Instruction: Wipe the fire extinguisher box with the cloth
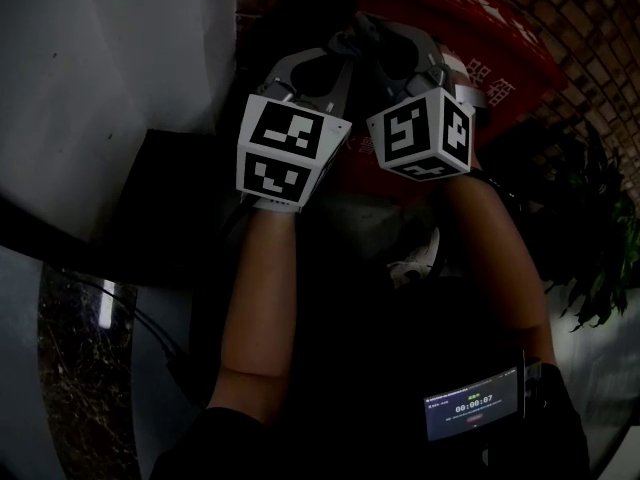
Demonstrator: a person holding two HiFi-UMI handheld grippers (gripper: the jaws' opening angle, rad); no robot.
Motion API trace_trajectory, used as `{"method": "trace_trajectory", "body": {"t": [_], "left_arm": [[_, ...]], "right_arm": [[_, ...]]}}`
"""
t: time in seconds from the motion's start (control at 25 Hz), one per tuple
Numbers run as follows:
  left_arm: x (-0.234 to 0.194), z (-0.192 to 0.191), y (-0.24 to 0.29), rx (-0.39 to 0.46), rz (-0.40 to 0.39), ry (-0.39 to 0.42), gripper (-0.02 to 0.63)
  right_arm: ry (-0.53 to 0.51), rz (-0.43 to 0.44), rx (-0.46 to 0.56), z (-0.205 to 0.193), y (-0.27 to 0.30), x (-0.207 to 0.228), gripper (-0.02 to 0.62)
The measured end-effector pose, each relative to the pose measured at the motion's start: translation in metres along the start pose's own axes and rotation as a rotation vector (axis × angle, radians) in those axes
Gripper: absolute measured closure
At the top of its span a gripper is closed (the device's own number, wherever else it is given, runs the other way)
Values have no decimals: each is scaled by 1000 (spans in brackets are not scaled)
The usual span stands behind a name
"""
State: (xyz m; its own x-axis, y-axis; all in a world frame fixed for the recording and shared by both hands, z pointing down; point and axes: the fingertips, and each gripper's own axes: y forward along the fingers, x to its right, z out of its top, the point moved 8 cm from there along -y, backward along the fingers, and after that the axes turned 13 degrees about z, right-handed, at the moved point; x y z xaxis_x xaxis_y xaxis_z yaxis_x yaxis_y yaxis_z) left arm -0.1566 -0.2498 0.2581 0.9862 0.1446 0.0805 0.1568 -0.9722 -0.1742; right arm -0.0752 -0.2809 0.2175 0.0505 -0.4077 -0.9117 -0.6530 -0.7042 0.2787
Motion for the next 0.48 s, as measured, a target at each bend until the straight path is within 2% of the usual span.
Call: {"method": "trace_trajectory", "body": {"t": [0.12,0.28,0.48], "left_arm": [[12,1,4,2,-6,19,603],[29,2,8,17,32,-4,603],[60,0,12,-8,0,40,603]], "right_arm": [[-7,-4,-29,-14,-9,-1,557],[-24,-4,-87,-38,-23,-4,557],[-26,-3,-162,-69,-44,-5,557]]}}
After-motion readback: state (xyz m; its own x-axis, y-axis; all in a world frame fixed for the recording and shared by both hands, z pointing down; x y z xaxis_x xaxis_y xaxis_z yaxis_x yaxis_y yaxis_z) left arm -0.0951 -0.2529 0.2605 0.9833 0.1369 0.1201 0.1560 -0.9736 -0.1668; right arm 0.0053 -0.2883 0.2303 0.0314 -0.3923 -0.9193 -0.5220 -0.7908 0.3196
